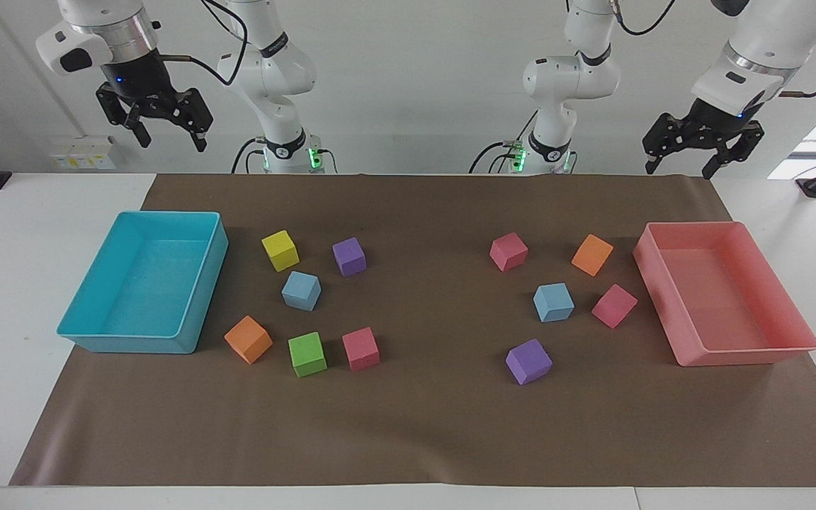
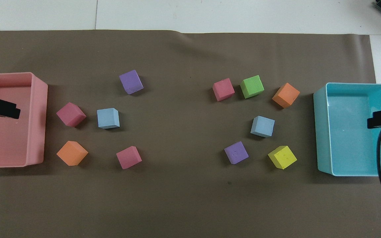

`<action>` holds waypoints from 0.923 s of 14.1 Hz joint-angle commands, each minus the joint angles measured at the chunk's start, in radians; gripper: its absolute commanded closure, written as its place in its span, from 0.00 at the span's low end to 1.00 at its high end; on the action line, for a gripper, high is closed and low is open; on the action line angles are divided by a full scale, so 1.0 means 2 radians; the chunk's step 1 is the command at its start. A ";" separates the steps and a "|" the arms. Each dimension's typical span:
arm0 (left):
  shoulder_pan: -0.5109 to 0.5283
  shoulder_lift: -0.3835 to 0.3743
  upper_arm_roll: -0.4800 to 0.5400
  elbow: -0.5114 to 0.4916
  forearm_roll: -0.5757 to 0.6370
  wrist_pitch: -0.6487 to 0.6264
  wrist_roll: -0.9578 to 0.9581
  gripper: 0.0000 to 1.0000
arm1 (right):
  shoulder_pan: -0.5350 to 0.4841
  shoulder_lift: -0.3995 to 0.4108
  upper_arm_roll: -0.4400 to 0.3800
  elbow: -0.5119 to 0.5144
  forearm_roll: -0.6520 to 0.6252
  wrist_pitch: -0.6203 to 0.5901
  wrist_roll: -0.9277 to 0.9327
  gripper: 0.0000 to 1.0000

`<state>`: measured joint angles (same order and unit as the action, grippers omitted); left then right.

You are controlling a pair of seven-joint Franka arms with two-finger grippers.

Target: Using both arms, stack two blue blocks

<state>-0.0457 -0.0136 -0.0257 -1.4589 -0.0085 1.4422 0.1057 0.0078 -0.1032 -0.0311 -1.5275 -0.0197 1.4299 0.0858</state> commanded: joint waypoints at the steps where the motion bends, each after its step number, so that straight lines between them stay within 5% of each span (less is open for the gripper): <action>1: 0.007 -0.012 -0.003 -0.013 -0.002 0.008 0.002 0.00 | -0.002 -0.009 -0.001 -0.009 0.006 -0.002 -0.011 0.00; 13: 0.004 -0.012 -0.003 -0.013 -0.002 0.000 -0.004 0.00 | -0.002 -0.009 -0.001 -0.009 0.006 -0.002 -0.011 0.00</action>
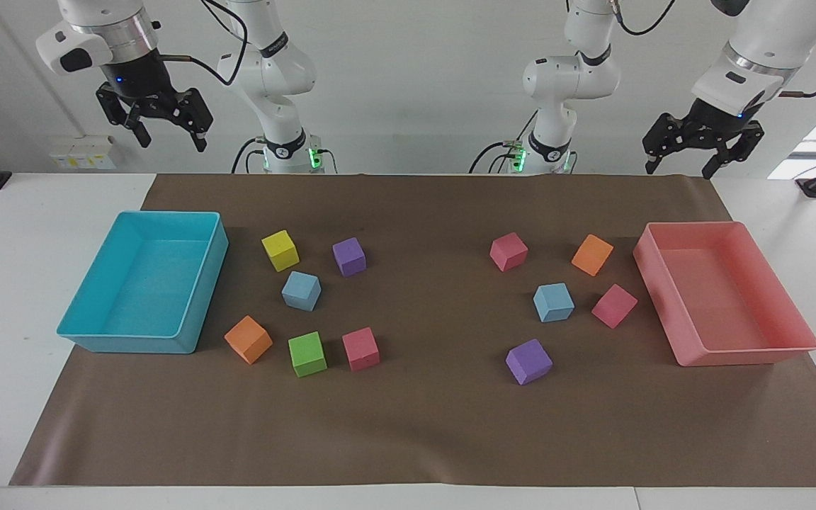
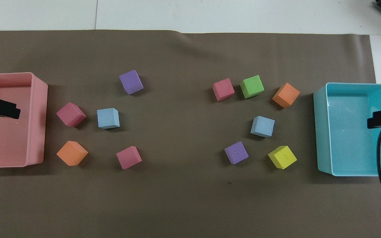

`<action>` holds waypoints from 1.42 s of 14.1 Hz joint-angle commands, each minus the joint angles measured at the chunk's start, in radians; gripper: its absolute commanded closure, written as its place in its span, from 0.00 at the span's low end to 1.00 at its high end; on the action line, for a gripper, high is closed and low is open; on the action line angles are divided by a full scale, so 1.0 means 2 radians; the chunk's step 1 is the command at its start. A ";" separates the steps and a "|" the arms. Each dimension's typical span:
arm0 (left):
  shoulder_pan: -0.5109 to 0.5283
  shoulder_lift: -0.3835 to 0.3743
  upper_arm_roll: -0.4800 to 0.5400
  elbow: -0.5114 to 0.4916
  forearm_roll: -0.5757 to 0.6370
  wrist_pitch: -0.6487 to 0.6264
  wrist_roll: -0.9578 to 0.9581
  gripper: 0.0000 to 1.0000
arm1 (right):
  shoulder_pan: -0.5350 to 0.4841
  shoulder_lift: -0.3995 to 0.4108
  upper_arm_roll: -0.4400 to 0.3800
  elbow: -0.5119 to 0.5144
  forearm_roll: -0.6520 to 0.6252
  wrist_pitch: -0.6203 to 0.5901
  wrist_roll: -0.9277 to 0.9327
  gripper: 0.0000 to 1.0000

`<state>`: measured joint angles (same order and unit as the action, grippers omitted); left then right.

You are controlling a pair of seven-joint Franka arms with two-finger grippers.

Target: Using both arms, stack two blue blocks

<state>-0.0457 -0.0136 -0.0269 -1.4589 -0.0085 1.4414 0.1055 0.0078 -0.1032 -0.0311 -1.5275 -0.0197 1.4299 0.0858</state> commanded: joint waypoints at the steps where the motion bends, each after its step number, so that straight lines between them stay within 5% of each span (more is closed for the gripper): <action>1: 0.004 -0.012 -0.003 -0.013 -0.002 -0.001 -0.004 0.00 | -0.002 -0.009 -0.001 -0.009 0.006 -0.002 -0.011 0.00; 20: 0.000 -0.012 -0.003 -0.013 -0.002 0.000 -0.001 0.00 | -0.002 -0.009 -0.001 -0.009 0.006 -0.002 -0.011 0.00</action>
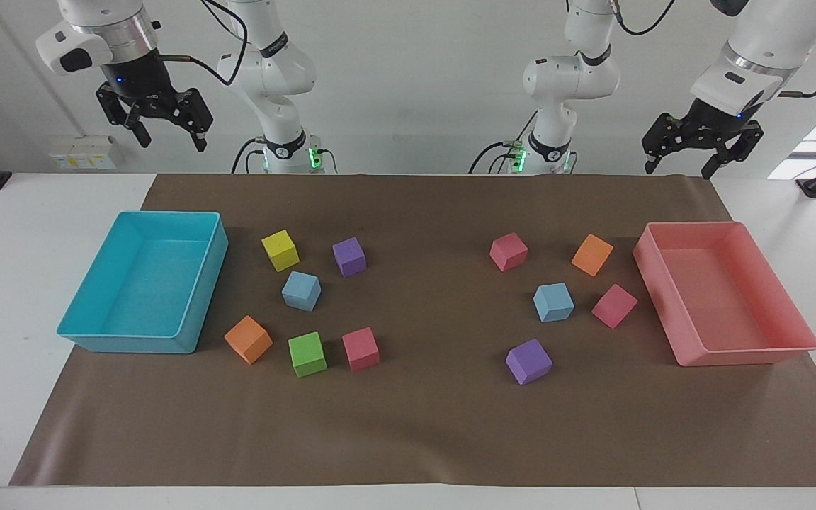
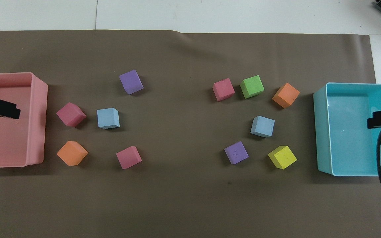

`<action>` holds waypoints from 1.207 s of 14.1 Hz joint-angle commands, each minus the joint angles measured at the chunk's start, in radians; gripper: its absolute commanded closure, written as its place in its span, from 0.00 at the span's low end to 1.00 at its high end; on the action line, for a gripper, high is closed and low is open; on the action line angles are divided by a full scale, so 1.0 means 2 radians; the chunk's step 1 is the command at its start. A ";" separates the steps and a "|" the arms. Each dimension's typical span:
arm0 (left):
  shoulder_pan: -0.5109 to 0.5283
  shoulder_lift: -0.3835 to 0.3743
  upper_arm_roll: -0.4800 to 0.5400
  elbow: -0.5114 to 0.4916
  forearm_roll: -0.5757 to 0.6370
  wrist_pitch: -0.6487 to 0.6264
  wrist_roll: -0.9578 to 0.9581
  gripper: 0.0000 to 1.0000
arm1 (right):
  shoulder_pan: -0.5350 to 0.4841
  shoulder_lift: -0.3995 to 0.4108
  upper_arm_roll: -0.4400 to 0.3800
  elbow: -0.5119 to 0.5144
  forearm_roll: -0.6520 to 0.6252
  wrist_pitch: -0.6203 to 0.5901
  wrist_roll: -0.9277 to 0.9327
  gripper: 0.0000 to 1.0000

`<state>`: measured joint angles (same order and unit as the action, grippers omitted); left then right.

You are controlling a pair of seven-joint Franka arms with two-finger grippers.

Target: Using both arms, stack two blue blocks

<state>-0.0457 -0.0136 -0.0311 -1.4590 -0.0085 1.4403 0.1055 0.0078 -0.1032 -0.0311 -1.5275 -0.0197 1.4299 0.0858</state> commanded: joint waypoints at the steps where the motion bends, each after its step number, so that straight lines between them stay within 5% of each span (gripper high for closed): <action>1: 0.000 -0.012 -0.001 -0.013 -0.002 0.002 -0.002 0.00 | -0.002 -0.010 0.000 -0.009 0.006 -0.005 -0.011 0.00; 17: -0.002 -0.011 -0.006 -0.012 -0.006 0.009 -0.004 0.00 | -0.002 -0.015 -0.009 -0.020 0.037 0.001 -0.015 0.00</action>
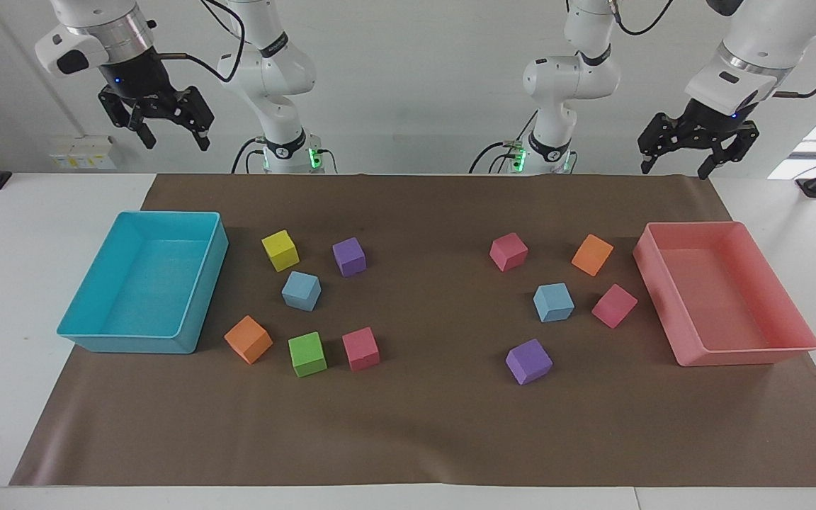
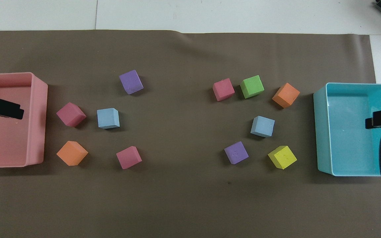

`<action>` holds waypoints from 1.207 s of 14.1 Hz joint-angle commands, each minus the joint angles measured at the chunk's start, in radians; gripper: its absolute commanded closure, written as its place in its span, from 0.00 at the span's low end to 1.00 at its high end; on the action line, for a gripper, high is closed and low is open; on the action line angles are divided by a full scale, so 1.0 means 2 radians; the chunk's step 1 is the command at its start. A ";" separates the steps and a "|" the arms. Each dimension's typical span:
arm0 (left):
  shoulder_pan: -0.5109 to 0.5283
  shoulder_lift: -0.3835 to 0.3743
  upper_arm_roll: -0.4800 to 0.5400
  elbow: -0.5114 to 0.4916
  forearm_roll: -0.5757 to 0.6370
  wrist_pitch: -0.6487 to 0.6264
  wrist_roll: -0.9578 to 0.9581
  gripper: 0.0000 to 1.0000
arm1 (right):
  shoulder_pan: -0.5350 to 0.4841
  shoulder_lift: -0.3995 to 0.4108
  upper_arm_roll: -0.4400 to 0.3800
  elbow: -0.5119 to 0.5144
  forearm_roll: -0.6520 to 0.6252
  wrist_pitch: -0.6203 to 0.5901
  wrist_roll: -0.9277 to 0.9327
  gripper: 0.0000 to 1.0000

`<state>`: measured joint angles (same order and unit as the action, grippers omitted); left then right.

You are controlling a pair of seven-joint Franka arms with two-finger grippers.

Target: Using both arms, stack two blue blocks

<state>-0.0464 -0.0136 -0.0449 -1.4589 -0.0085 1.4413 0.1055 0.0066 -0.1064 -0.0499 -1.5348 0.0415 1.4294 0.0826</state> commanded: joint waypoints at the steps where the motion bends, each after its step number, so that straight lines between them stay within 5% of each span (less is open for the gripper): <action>1: -0.001 -0.012 0.001 -0.012 -0.006 0.008 -0.004 0.00 | 0.000 -0.014 0.000 -0.016 0.000 0.001 -0.013 0.00; 17: -0.001 -0.010 -0.001 -0.010 -0.022 0.003 -0.007 0.00 | 0.000 -0.013 0.007 -0.012 -0.017 0.000 -0.020 0.00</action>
<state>-0.0467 -0.0136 -0.0506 -1.4589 -0.0344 1.4403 0.1044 0.0066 -0.1126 -0.0479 -1.5410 0.0206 1.4294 0.0771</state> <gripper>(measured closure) 0.000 0.000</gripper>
